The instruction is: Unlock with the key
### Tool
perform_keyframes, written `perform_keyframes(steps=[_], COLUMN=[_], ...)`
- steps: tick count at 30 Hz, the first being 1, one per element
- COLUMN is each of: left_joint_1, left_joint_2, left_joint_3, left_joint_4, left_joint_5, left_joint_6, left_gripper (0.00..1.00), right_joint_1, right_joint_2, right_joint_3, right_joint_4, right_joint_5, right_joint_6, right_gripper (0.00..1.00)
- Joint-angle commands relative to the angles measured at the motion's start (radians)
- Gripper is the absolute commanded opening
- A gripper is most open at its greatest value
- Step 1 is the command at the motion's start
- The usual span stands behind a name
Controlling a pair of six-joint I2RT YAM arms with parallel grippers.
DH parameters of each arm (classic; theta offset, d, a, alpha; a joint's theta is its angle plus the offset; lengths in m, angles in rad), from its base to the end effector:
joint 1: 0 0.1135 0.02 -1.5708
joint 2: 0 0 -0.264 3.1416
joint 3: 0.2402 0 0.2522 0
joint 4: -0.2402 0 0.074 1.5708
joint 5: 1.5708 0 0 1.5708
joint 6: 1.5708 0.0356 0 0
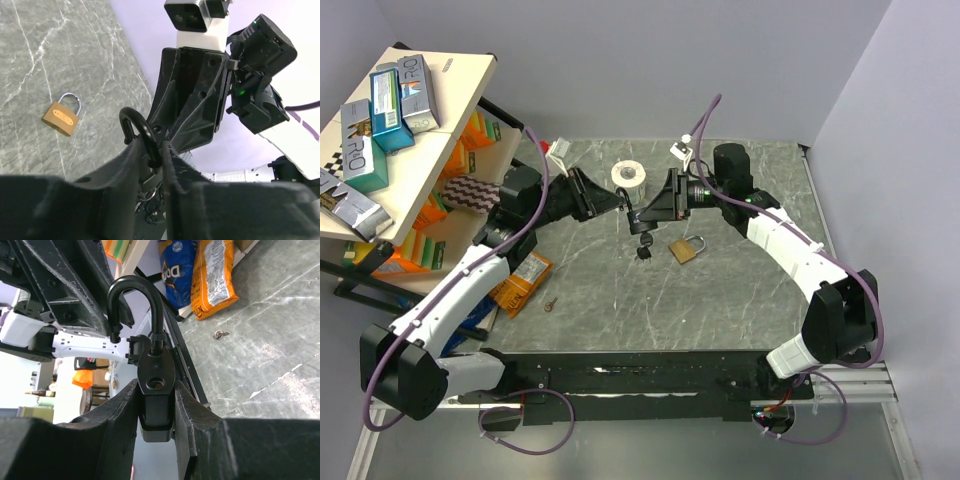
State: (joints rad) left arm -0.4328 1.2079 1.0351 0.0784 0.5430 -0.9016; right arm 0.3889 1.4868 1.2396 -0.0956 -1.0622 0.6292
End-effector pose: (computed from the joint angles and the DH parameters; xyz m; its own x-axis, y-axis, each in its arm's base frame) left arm 0.2482 -0.1349 0.3674 -0.7010 -0.4158 -0.5794 0.4453 0.3793 -0.8110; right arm 0.2992 0.1562 0.3441 -0.8081 -0.0214 -0.5887 -0.5817 0.1871 0.7916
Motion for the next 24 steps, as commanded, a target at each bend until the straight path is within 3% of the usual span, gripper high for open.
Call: perform_keyframes(steps=[1,7,14,17,18,19,21,24], left_joint_1=[0.009,0.012,0.014,0.016,0.016,0.016,0.019,0.026], left_joint_2=[-0.018,-0.007,0.039,0.054,0.056,0.053,0.045,0.021], left_joint_3=[-0.026,-0.063,-0.020,0.000,0.003,0.008,0.013,0.006], left_joint_4=[0.052,0.090,0.058,0.049,0.044,0.041,0.034,0.014], left_joint_5=[0.018,0.051,0.037,0.029,0.023,0.011,-0.001,-0.029], left_joint_6=[0.024,0.036,0.075,0.073,0.073,0.073,0.079,0.089], left_gripper=[0.20,0.06,0.12,0.44,0.67,0.76,0.92,0.96], right_joint_1=[-0.028,-0.047,-0.059,-0.068,-0.079,-0.087,-0.110,-0.117], right_joint_2=[-0.089,-0.092,-0.091,-0.100,-0.109,-0.112,-0.126,-0.128], right_joint_3=[0.008,-0.034,-0.029,-0.035,-0.038,-0.051,-0.068,-0.075], right_joint_4=[0.142,0.285,0.275,0.248,0.235,0.225,0.201,0.038], right_joint_5=[-0.110,-0.151,-0.168,-0.159,-0.138,-0.128,-0.108,-0.042], right_joint_6=[0.047,0.161,0.167,0.156,0.146,0.139,0.119,-0.006], right_gripper=[0.00,0.00,0.00,0.00,0.00,0.00,0.00,0.00])
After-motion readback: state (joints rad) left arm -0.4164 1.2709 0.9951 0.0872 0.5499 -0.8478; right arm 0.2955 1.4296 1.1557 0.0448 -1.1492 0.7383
